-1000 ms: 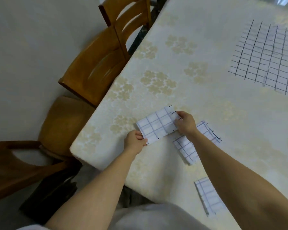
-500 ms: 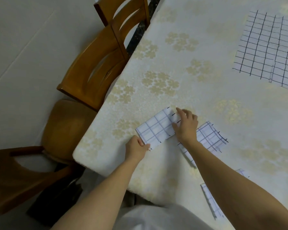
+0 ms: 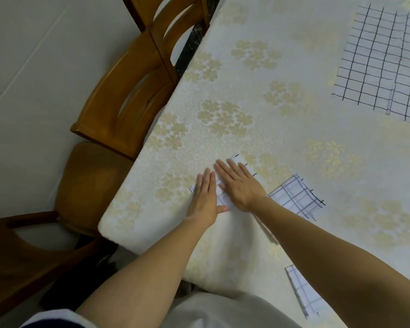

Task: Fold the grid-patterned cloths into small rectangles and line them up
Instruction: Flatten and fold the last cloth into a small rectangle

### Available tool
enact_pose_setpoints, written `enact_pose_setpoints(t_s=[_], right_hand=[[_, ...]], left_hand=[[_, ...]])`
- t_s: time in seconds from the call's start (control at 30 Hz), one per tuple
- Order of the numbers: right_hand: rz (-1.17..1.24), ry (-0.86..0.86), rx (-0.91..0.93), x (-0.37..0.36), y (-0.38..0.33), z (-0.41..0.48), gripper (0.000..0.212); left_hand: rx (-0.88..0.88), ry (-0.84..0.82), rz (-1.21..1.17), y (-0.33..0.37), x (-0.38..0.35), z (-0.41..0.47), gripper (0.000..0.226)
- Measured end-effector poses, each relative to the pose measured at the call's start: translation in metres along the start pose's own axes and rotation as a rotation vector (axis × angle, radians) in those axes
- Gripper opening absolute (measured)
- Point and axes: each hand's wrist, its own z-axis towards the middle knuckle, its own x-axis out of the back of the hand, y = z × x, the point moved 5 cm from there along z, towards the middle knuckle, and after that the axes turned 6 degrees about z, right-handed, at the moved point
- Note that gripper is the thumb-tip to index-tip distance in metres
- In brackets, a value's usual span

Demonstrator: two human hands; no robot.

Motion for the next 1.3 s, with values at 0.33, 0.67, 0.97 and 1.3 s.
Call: enact_pose_setpoints(t_s=[0.33, 0.67, 0.97, 1.3], right_hand=[[0.027, -0.155, -0.273, 0.026, 0.002, 0.009, 0.067], [0.287, 0.449, -0.434, 0.119, -0.040, -0.071, 0.040], [0.173, 0.807, -0.828, 0.128, -0.104, -0.218, 0.038], [0.250, 0.868, -1.186, 0.056, -0.190, -0.365, 0.028]], left_hand=[[0.008, -0.046, -0.103, 0.004, 0.024, -0.007, 0.122], [-0.184, 0.268, -0.263, 0.017, 0.112, -0.043, 0.025], [-0.663, 0.113, -0.019, 0.064, 0.123, -0.124, 0.029], [-0.949, -0.037, 0.193, 0.098, 0.048, -0.226, 0.031]])
